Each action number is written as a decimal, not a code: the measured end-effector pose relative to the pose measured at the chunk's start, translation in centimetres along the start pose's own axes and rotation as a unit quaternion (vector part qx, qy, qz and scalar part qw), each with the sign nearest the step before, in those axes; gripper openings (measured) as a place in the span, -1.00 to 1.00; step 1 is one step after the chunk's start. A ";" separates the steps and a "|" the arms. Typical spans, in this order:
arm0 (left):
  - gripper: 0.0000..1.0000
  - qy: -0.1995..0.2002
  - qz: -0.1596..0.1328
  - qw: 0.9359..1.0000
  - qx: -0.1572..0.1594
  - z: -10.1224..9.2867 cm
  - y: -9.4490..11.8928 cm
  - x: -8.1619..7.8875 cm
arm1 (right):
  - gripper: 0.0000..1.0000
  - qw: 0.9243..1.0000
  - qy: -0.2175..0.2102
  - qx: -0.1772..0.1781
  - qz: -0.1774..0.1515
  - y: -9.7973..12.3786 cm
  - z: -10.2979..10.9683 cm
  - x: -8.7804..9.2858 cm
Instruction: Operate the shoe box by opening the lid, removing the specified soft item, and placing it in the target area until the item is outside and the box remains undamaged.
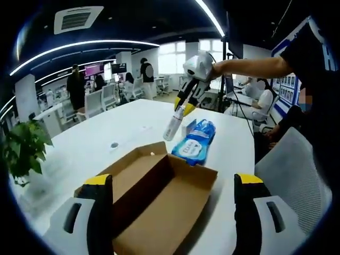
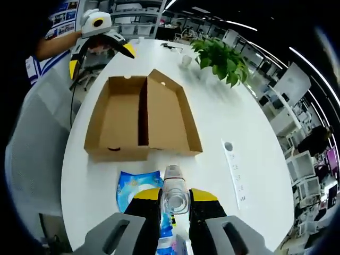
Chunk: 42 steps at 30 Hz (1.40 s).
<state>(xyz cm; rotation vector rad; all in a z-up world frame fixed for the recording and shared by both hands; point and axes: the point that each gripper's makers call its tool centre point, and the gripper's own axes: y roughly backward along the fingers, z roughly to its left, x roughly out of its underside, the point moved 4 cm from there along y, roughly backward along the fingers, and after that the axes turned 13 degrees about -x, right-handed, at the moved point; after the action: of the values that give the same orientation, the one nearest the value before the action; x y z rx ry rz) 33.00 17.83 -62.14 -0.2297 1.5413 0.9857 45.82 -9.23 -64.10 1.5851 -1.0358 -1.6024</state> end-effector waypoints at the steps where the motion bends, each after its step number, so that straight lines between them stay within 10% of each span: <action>1: 0.96 0.001 0.000 1.000 -0.003 0.1 0.1 0.1 | -0.71 1.000 0.002 -0.001 0.004 -0.1 -0.2 0.1; 42: 0.82 0.060 0.019 0.993 -0.101 2.9 6.0 4.5 | -0.70 0.985 0.005 -0.072 0.158 -4.9 -3.4 4.6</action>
<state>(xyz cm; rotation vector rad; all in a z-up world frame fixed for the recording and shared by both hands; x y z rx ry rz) 30.11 25.29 -63.13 -0.4104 1.5585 1.1767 49.29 -11.22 -70.42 1.2608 -1.0797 -1.4169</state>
